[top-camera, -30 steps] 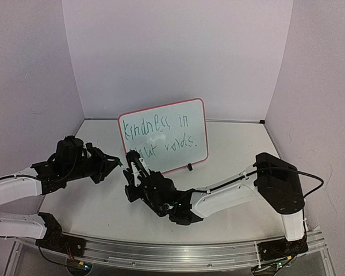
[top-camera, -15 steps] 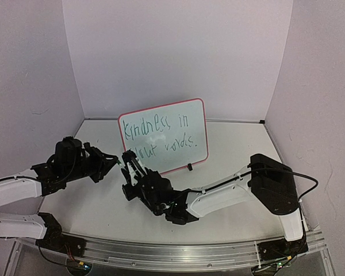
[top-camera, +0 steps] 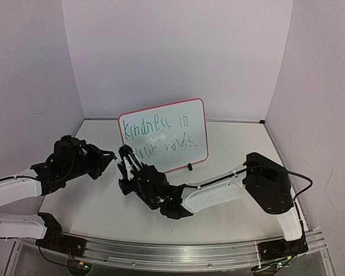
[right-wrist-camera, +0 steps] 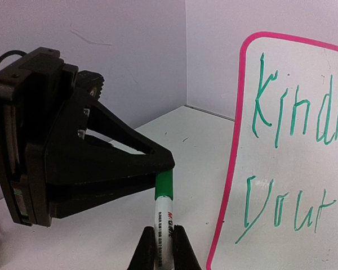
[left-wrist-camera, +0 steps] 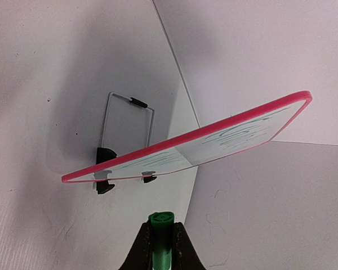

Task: Write a sentence on the whiteboard
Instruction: Insert the whiteboard marker into the pen cap.

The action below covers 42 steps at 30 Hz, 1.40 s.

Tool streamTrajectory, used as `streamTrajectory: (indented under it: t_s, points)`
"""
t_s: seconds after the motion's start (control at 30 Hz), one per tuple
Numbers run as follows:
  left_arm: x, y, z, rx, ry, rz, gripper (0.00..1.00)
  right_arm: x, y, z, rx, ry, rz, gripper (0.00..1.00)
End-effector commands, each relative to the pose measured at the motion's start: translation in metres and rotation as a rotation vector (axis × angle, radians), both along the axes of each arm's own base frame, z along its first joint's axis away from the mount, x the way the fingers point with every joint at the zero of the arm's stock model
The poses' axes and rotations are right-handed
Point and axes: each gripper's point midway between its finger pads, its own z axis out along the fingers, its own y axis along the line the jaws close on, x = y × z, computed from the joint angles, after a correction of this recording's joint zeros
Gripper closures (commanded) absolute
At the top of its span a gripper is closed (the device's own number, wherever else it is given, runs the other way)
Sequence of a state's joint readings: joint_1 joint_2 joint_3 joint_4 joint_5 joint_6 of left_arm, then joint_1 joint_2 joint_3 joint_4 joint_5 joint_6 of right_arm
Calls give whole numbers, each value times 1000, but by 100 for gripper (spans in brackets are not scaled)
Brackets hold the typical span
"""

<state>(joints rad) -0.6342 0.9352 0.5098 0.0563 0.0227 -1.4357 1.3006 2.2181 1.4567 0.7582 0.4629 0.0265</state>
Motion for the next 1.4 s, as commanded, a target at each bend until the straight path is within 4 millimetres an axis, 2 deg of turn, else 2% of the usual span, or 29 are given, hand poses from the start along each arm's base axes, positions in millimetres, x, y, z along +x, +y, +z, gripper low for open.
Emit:
streamTrajectory:
  t_s: [0.0, 0.3, 0.67, 0.8, 0.9, 0.97, 1.1, 1.3, 1.37]
  points:
    - [-29, -37, 21, -87, -19, -221, 100, 27, 5, 5, 34, 5, -8, 100]
    - [-29, -37, 24, -90, -35, -229, 100, 41, 8, 0, 33, 17, -17, 100]
    - [-30, -38, 25, -94, -55, -236, 100, 48, 13, -1, 54, 38, -6, 100]
    - [-30, -27, 24, -86, -65, -190, 100, 44, 4, 4, 54, 30, -2, 100]
    - [-30, -18, 32, -41, -91, -161, 100, 36, -7, 11, 53, 10, 3, 100]
    - [-31, -12, 37, 21, -109, -162, 91, 26, -13, 12, 31, -12, 15, 100]
    - [-32, -6, 45, 98, -125, -166, 65, 14, -26, 11, 13, -15, -6, 100]
    - [-39, -4, 51, 168, -145, -209, 34, 12, -49, 16, 20, -1, -56, 100]
    - [-41, -2, 50, 208, -144, -228, 29, 11, -59, 18, 27, 3, -71, 100]
